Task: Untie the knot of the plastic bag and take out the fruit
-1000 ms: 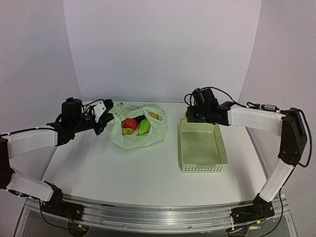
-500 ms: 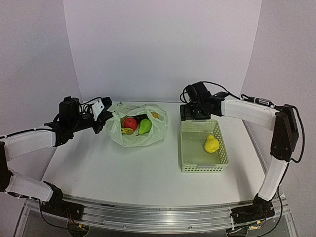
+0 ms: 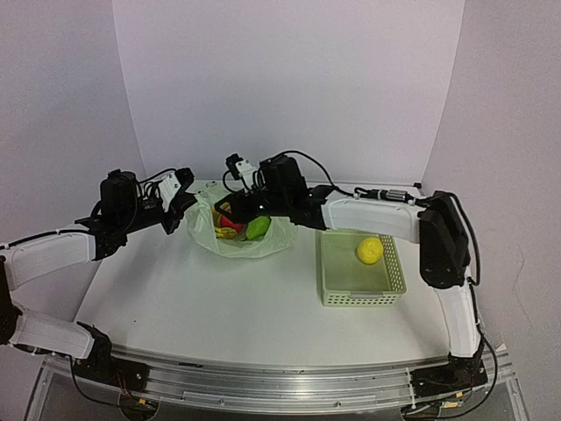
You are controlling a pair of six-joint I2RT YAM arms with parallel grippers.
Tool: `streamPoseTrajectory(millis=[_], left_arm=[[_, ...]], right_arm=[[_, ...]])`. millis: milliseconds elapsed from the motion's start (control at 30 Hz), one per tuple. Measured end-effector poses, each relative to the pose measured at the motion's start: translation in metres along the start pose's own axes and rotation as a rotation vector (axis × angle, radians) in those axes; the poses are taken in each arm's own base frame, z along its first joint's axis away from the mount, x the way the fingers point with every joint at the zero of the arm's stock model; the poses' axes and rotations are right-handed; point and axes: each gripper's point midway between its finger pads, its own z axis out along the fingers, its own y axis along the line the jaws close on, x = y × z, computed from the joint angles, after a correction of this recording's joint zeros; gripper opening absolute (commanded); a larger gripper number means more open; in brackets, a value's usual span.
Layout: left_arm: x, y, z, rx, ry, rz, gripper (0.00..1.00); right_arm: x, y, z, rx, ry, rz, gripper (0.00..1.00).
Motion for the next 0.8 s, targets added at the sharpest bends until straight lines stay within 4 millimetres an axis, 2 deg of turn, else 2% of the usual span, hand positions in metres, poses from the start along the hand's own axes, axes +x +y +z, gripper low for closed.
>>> streamPoseTrajectory(millis=[100,300,400,467,567,800], left_arm=[[0.002,-0.001,0.000,0.005,0.006,-0.021,0.00],[0.006,-0.007,-0.001,0.031,0.024,-0.090,0.00],[0.005,-0.010,-0.001,0.045,0.019,-0.107,0.00],[0.004,-0.012,-0.001,0.058,0.012,-0.112,0.00],[0.006,-0.019,-0.002,0.086,0.008,-0.117,0.00],[0.003,-0.029,-0.001,0.120,-0.014,-0.112,0.00]], right_arm=[[0.027,-0.022,0.023,0.034,0.036,0.097,0.43],[0.070,-0.058,0.044,0.145,0.088,0.209,0.42],[0.081,-0.074,0.051,0.224,0.093,0.234,0.47],[0.087,-0.086,0.055,0.285,0.097,0.245,0.55],[0.094,-0.102,0.055,0.385,0.105,0.259,0.65],[0.113,-0.130,0.036,0.582,0.148,0.270,0.74]])
